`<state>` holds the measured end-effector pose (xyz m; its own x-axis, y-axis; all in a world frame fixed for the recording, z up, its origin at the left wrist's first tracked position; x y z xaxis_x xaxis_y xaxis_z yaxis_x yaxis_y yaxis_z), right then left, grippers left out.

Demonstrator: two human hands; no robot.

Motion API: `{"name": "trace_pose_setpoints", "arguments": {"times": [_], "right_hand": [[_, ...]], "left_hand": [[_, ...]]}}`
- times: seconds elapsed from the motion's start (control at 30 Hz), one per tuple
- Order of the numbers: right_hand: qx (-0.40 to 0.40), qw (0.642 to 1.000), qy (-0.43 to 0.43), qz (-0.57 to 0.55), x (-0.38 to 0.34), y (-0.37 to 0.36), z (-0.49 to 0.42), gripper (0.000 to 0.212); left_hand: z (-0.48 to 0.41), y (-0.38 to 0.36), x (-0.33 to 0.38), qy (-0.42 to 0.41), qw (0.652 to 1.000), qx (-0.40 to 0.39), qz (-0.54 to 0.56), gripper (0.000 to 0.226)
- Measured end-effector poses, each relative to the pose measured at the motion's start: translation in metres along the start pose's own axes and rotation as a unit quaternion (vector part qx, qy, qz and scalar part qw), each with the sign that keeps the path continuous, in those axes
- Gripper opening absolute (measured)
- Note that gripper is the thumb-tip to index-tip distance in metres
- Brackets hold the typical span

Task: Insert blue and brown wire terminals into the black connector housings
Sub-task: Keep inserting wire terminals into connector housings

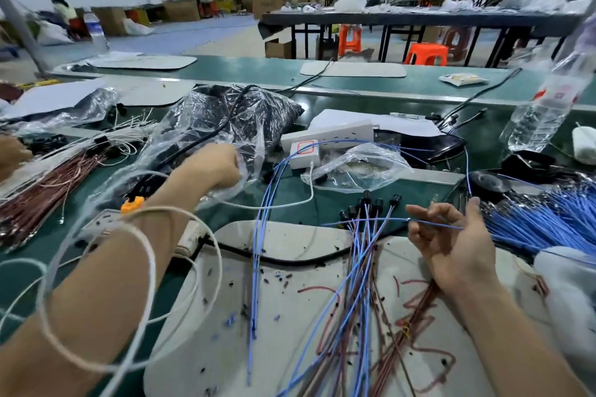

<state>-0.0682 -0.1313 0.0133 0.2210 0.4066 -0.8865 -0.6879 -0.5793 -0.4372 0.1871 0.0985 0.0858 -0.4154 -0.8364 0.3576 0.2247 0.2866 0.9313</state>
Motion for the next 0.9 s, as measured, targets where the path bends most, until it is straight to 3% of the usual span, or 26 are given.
{"name": "trace_pose_setpoints", "arguments": {"times": [0.1, 0.17, 0.27, 0.37, 0.5, 0.67, 0.77, 0.9], "right_hand": [[-0.008, 1.0, 0.002, 0.019, -0.001, -0.001, 0.001, 0.076], [-0.002, 1.0, 0.011, 0.014, -0.002, -0.001, 0.002, 0.078], [0.005, 0.999, 0.03, -0.026, -0.008, 0.0, 0.004, 0.078], [0.024, 0.997, 0.03, -0.066, -0.014, 0.008, 0.003, 0.076], [0.066, 0.995, 0.017, -0.066, -0.016, 0.02, -0.001, 0.065], [-0.003, 0.999, 0.02, 0.049, -0.002, -0.003, 0.003, 0.009], [-0.044, 0.99, 0.027, 0.129, 0.013, -0.022, 0.01, 0.016], [0.025, 0.983, 0.105, 0.146, 0.003, -0.021, 0.016, 0.021]], "left_hand": [[0.032, 0.015, 0.039, -0.088, 0.986, 0.116, 0.086, 0.009], [0.055, 0.01, 0.07, -0.183, 0.944, 0.155, 0.225, 0.01], [0.076, -0.046, 0.112, -0.273, 0.89, -0.02, 0.365, 0.013], [0.077, -0.098, 0.121, -0.273, 0.87, -0.102, 0.398, 0.014], [0.076, -0.112, 0.117, -0.27, 0.836, -0.096, 0.468, 0.017], [0.084, -0.114, 0.116, -0.286, 0.796, -0.07, 0.529, 0.015], [0.087, -0.11, 0.113, -0.296, 0.783, -0.031, 0.547, 0.017], [0.088, -0.103, 0.107, -0.303, 0.781, 0.07, 0.542, 0.02]]}}
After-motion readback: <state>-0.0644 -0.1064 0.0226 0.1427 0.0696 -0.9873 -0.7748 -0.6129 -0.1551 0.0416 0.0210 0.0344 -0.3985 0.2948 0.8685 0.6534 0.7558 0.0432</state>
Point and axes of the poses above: each hand's wrist, its own z-axis away from the middle knuckle, its own y-axis out of the back of the hand, x = y × z, the point moved 5 cm from there along -z, towards the middle knuckle, and after that the axes turned 14 degrees about z, right-handed, at the moved point
